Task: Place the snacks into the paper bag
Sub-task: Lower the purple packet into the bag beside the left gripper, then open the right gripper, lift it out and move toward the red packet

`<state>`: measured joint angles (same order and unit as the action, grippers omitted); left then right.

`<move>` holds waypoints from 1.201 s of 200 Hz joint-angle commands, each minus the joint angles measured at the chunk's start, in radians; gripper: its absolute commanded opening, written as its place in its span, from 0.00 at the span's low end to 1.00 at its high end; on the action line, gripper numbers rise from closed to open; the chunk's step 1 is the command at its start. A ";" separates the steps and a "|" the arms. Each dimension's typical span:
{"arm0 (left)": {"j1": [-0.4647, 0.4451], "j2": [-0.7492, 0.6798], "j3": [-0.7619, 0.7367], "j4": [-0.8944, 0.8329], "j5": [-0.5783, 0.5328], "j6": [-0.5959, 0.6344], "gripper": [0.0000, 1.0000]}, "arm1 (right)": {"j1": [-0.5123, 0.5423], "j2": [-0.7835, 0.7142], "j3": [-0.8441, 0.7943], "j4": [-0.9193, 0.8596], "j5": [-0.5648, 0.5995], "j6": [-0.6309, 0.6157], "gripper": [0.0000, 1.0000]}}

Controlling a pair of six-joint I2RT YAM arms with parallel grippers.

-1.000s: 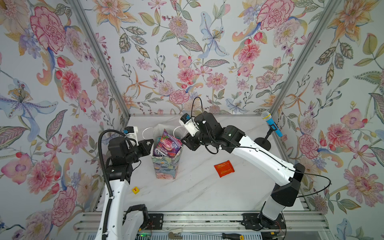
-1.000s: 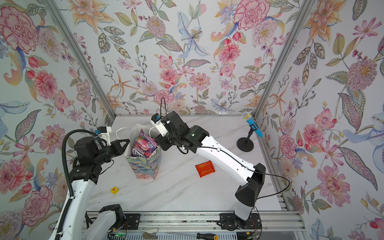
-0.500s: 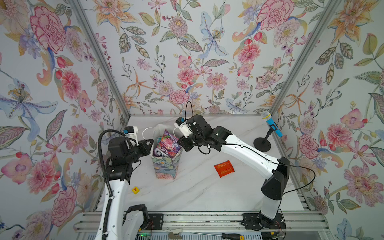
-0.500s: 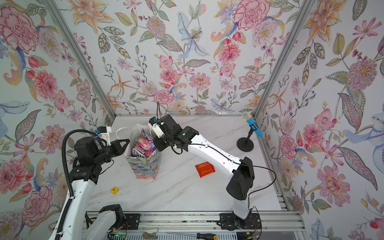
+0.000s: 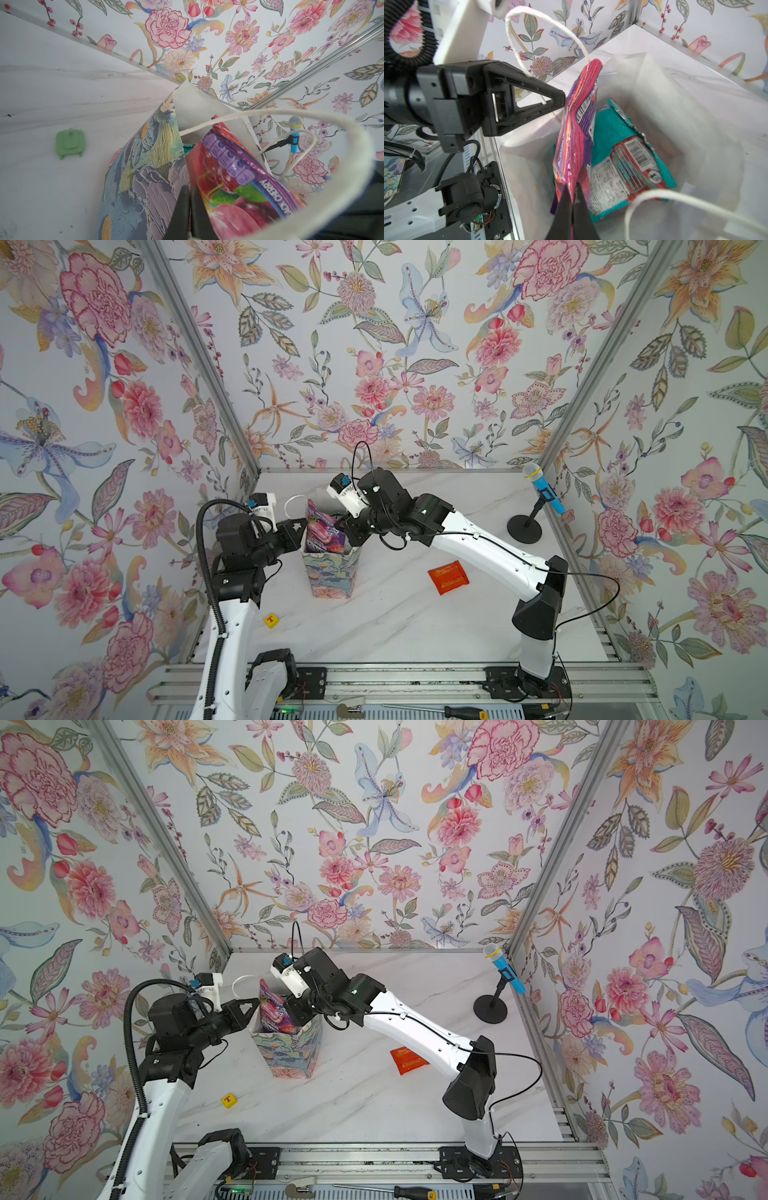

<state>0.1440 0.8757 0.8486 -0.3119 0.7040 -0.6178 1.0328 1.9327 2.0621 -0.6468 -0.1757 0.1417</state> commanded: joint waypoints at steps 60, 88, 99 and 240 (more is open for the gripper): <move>0.006 -0.028 -0.008 0.045 0.048 -0.007 0.06 | -0.023 0.154 0.177 -0.080 0.099 -0.041 0.08; 0.006 -0.029 -0.010 0.045 0.048 -0.007 0.06 | -0.042 0.171 0.181 -0.088 0.138 -0.029 0.12; 0.005 -0.029 -0.008 0.045 0.046 -0.007 0.06 | -0.049 0.176 0.179 -0.088 0.150 -0.025 0.16; 0.005 -0.026 -0.005 0.040 0.045 -0.003 0.06 | -0.095 0.063 0.199 -0.114 0.157 -0.041 0.42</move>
<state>0.1455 0.8692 0.8421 -0.3042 0.7078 -0.6178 0.9485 2.1090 2.2532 -0.7490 0.0307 0.1150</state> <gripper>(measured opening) 0.061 0.410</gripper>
